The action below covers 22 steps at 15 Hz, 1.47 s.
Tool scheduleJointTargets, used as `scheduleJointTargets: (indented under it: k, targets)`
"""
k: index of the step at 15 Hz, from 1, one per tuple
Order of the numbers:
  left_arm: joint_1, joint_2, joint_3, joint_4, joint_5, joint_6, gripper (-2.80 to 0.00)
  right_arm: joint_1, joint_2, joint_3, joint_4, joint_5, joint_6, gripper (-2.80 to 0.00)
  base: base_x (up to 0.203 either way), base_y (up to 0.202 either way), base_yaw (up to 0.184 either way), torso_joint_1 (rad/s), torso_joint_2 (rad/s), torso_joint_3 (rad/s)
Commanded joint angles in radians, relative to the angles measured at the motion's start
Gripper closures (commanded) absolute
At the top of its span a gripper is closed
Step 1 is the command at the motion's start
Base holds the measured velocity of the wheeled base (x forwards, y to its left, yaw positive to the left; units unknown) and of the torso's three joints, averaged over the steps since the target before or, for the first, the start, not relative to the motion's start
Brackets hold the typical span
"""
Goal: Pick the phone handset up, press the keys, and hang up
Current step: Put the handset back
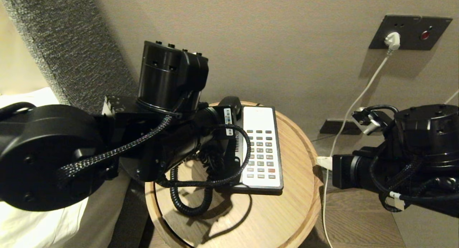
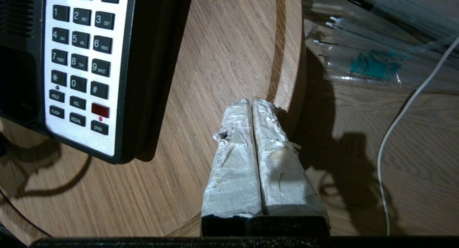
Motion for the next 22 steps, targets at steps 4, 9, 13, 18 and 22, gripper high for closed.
scheduleJointTargets:
  k: [4, 9, 13, 18, 22]
  targets:
    - [-0.008, 0.006, 0.017, 0.003, 0.003, -0.002, 0.0, -0.009, 0.035, 0.009, -0.054, 0.001, 0.0, 0.0, 0.0, 0.0, 0.0, 0.0, 0.0, 0.0]
    - [-0.02, 0.038, 0.027, 0.002, 0.004, -0.012, 0.0, -0.013, 0.04, 0.011, -0.056, 0.001, 0.0, 0.0, 0.0, 0.0, 0.0, 0.0, 0.0, 0.0]
    - [-0.034, 0.061, 0.019, 0.006, 0.009, -0.038, 0.0, -0.013, 0.048, 0.011, -0.057, 0.001, 0.0, 0.0, 0.0, 0.0, 0.0, 0.0, 0.0, 0.0]
    - [-0.035, 0.068, 0.027, 0.017, 0.009, -0.044, 0.0, -0.02, 0.056, 0.01, -0.063, 0.002, 0.0, 0.0, 0.0, 0.0, 0.0, 0.0, 0.0, 0.0]
    - [-0.041, 0.07, 0.038, 0.018, 0.011, -0.056, 0.0, -0.023, 0.071, 0.018, -0.103, 0.002, -0.004, 0.0, 0.0, 0.0, 0.0, 0.0, 0.0, 0.0]
